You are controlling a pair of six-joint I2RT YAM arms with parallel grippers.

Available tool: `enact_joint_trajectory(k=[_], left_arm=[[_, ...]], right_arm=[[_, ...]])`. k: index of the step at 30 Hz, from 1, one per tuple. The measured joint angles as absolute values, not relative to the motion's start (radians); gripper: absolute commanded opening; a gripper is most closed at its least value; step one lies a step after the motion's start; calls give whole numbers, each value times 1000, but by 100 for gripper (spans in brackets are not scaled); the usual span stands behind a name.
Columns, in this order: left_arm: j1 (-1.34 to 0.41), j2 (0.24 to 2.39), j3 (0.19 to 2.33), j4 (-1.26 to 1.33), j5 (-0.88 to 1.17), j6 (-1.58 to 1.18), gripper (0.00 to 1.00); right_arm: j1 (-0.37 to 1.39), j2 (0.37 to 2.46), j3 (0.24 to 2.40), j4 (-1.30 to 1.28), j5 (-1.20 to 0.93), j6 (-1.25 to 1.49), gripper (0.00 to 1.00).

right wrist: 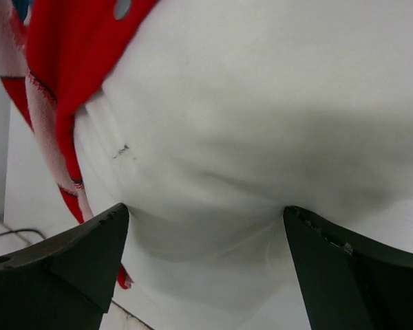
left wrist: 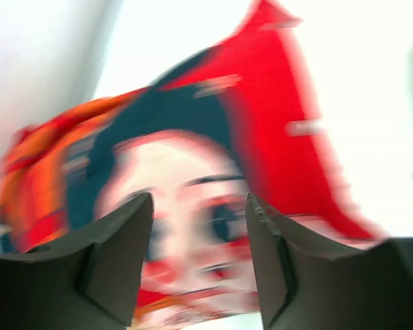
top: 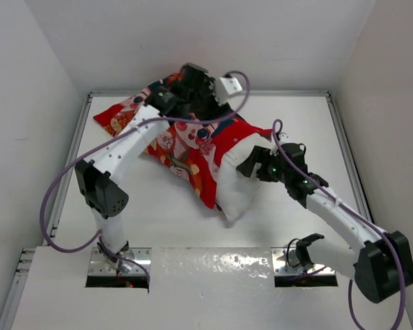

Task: Put the pillow into the pillowcase

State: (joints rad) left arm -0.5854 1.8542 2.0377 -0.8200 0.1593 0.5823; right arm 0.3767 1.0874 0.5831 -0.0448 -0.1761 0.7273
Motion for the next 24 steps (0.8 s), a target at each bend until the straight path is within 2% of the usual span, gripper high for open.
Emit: enact_joint_trajectory(k=[7,10,12,15,21,24], left_arm=[[-862,1888,1866,-812,85,551,53],[-872,1975,1854,-785,2,533,52],[-858,2020,1855,-762,-52,518,44],[-850,2056,1866,-738,-127,495,40],[-851,2059,1904,-706,-249,466,40],[-851,2059,1903,-699,-305,461,43]], right_arm=[[376,906,492,-125,-19,874,95],[375,860,432,-141,19,921,95],[375,847,408,-153,35,939,95],[375,832,384,-160,53,947,95],[375,829,342,-136,52,949,95],[375,876,330,-93,39,950,95]])
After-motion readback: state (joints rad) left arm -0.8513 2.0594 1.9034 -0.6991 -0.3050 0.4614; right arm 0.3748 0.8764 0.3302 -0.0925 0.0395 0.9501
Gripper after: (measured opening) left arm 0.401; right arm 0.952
